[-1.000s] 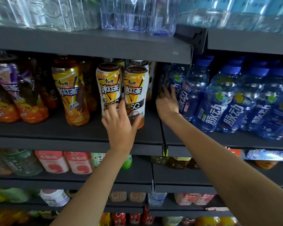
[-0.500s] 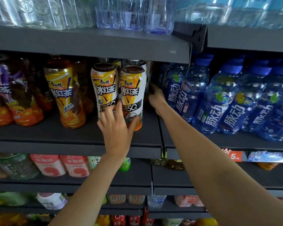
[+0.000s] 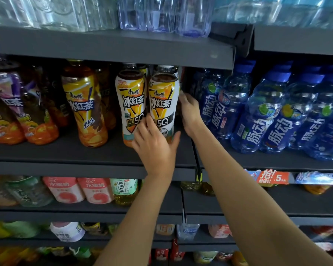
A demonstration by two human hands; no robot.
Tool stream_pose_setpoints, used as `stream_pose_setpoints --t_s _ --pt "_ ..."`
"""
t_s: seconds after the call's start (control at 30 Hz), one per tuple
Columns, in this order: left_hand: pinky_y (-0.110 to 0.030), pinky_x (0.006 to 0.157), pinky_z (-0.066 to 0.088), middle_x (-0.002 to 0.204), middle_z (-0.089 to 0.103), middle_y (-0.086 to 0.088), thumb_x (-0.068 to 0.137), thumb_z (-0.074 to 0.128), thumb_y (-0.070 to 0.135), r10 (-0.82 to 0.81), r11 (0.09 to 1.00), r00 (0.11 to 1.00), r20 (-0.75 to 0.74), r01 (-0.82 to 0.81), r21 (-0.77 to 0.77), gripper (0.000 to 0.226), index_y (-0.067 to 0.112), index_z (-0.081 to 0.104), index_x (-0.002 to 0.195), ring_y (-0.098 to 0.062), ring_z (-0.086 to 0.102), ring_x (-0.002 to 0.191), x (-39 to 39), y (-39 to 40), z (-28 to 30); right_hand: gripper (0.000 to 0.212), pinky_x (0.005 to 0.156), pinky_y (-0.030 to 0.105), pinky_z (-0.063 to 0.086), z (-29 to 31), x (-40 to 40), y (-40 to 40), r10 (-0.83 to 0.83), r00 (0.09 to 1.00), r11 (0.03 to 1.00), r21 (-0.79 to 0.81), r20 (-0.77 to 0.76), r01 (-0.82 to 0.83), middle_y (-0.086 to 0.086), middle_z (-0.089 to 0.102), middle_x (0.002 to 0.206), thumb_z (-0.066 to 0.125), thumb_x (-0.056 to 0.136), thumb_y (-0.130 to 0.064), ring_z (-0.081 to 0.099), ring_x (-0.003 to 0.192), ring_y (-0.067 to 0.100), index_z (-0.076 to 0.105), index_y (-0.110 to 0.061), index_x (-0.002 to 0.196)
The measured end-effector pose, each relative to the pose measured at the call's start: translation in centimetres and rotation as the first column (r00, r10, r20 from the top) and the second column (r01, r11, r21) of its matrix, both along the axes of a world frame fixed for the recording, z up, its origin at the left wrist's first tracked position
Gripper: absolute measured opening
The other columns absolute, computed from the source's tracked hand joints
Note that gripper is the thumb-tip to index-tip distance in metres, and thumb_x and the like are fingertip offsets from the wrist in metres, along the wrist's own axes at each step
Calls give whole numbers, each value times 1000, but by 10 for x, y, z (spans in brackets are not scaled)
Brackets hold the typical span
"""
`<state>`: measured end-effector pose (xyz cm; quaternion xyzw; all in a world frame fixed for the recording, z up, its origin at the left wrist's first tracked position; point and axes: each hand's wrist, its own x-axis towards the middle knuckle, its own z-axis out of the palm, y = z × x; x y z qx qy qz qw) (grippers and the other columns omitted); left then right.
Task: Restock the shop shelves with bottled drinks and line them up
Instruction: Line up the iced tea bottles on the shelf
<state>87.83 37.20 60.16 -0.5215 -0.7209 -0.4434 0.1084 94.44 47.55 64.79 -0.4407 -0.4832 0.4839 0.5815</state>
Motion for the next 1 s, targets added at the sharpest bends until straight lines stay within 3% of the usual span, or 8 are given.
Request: stream_pose_setpoints --t_s 0.17,0.23,0.37,0.57,0.73,0.83,0.9,1.0 --pt "-42 78 47 106 62 -17 59 82 37 31 999 999 28 -32 37 71 1 54 114 -35 59 97 -2 5 11 35 98 45 47 -11 4 -4 278 956 958 -41 -96 -283 18 58 126 49 95 -10 57 115 31 48 -5 129" --pt "-45 85 42 112 57 -18 64 79 36 -26 999 995 93 23 35 71 0 51 118 -35 52 107 -5 4 14 45 100 45 46 -11 7 -3 335 942 940 -76 7 -334 16 55 131 54 92 -8 56 117 30 42 -6 136" --pt "-47 91 38 113 52 -21 66 79 32 -104 993 981 166 92 79 65 -2 53 115 -37 47 111 -10 -11 12 43 88 38 52 -4 0 -9 136 884 990 -19 448 -142 8 63 115 63 82 -3 60 103 21 51 -9 123" --pt "-49 93 41 111 50 -20 65 81 27 -190 976 957 219 160 147 63 -3 55 114 -35 47 107 -41 -34 5 37 45 14 33 -5 28 -40 -173 805 984 136 567 116 -6 48 75 72 81 -22 48 68 11 44 -6 100" --pt "-44 95 42 114 47 -16 67 80 27 -219 972 942 254 187 146 63 1 54 118 -31 44 110 -59 -39 6 38 67 26 38 -7 38 -43 -303 746 952 160 592 260 12 58 96 71 81 -20 56 96 27 39 -8 98" --pt "-42 93 42 113 47 -16 66 80 26 -243 967 939 244 215 139 63 0 54 118 -31 44 110 -67 -39 5 60 86 33 37 -9 27 -51 -352 737 934 170 577 313 20 51 124 71 81 -17 47 116 32 37 -1 128" --pt "-40 93 42 113 48 -16 66 81 26 -261 962 940 221 234 144 64 0 54 118 -31 44 110 -72 -40 4 70 100 34 34 -9 19 -68 -535 683 845 318 498 430 19 40 135 70 81 -14 39 125 32 31 0 138" --pt "-30 92 37 114 47 -13 65 81 26 -288 955 926 244 257 150 65 3 54 120 -27 42 112 -78 -41 4 43 99 34 40 -13 -2 -92 -720 600 654 630 349 418 17 46 124 62 86 -7 46 116 27 46 2 124"
